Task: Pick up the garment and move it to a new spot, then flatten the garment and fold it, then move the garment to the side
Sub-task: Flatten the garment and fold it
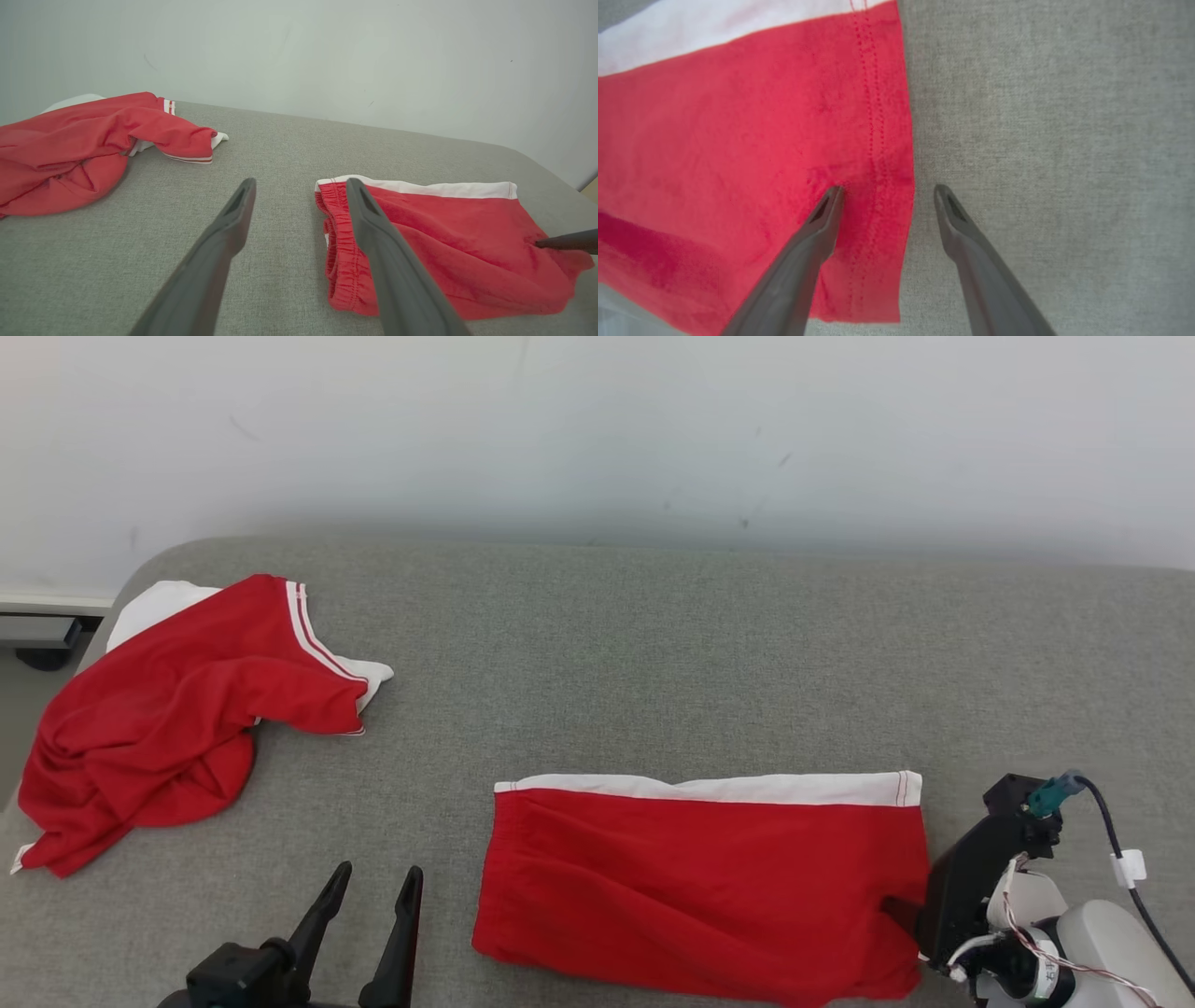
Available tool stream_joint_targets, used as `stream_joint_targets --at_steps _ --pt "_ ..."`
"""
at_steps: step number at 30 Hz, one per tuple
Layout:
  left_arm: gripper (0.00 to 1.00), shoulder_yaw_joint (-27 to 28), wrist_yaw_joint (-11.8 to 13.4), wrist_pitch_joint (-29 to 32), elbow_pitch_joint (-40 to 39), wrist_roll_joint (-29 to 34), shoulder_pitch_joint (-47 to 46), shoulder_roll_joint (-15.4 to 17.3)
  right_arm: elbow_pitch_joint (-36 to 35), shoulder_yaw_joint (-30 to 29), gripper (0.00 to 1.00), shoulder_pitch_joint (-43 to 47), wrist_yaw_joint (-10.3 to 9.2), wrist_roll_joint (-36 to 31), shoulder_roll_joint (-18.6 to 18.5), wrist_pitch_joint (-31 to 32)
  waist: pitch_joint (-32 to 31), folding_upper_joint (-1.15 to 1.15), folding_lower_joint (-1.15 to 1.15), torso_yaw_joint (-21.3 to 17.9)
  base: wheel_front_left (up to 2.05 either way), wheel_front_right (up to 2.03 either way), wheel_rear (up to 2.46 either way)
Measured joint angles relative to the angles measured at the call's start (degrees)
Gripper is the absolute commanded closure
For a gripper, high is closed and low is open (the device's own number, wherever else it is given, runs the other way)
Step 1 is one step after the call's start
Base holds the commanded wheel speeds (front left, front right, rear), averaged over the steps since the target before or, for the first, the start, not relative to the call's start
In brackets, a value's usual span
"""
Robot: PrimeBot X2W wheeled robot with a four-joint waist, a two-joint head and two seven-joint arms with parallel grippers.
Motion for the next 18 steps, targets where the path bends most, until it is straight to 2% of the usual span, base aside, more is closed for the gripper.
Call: stream_joint_targets --at_steps 11,14,16,18 --pt "0.0 -0.58 -0.51 0.08 0.01 0.0 -0.17 -0.31 2.09 -2.36 0.0 -2.52 0.0 -1.43 1.52 3.05 0.78 0.0 0.0 1.58 0.0 0.0 0.0" --pt "0.0 -0.62 -0.52 0.08 0.07 0.0 -0.33 -0.46 2.91 -3.05 0.54 -3.25 0.0 -1.52 1.88 3.57 1.08 0.0 0.0 2.07 0.0 0.0 0.0" --pt "0.0 -0.63 -0.52 0.09 0.07 0.0 -0.37 -0.57 3.04 -3.44 0.57 -3.63 0.0 -1.6 2.19 3.99 1.3 0.0 0.0 2.35 0.0 0.0 0.0" --pt "0.0 -0.56 -0.52 0.09 0.09 -0.01 -0.57 -0.58 3.26 -3.71 0.83 -3.71 0.0 -1.62 2.52 4.13 1.56 0.0 0.0 2.59 0.0 0.0 0.0"
